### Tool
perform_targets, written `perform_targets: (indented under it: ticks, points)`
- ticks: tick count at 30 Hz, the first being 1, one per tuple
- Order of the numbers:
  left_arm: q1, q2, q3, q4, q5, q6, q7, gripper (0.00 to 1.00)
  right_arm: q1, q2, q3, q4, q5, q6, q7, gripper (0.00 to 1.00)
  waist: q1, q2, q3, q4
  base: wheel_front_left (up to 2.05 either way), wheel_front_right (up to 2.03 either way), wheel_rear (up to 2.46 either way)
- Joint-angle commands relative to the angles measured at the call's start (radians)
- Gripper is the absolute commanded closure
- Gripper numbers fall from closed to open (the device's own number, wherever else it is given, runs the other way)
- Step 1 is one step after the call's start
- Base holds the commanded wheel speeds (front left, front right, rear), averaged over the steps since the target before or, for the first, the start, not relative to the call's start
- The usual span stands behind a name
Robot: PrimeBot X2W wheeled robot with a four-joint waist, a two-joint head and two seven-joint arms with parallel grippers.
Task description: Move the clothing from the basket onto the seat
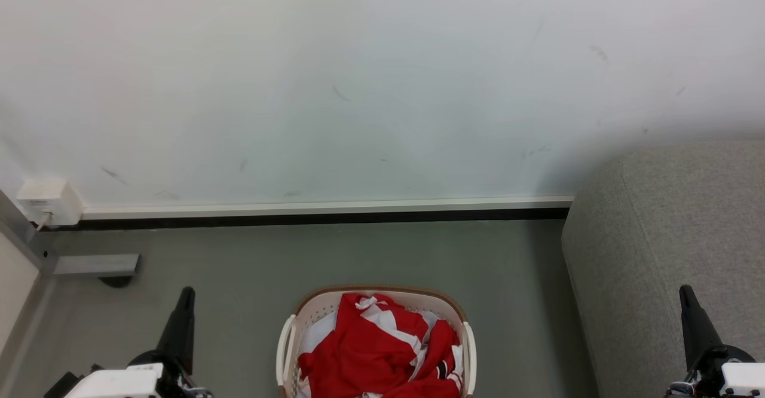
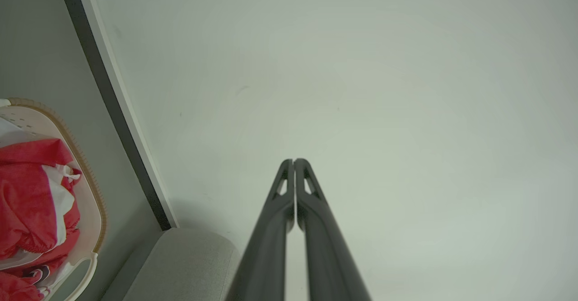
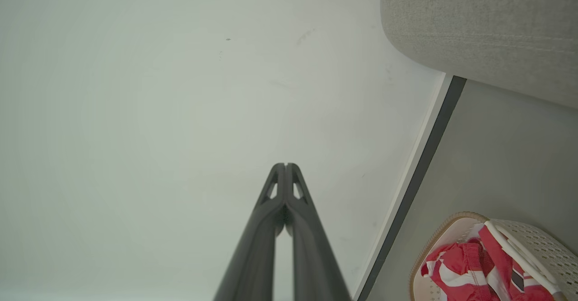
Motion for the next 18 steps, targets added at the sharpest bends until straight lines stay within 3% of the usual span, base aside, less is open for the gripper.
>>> perform_targets:
  ticks: [1,18]
  points:
    - [-0.008,0.007,0.001,-0.003,-0.015,-0.002,0.004,1.0,-0.013,-0.001,-0.003,-0.003,-0.006,-0.002,0.001,1.0,0.0,-0.0001,0.0,0.0,0.0,0.0,0.0]
    - [-0.008,0.007,0.001,-0.003,-0.015,-0.002,0.004,1.0,-0.013,-0.001,-0.003,-0.003,-0.006,-0.002,0.001,1.0,0.0,-0.0001,0.0,0.0,0.0,0.0,0.0]
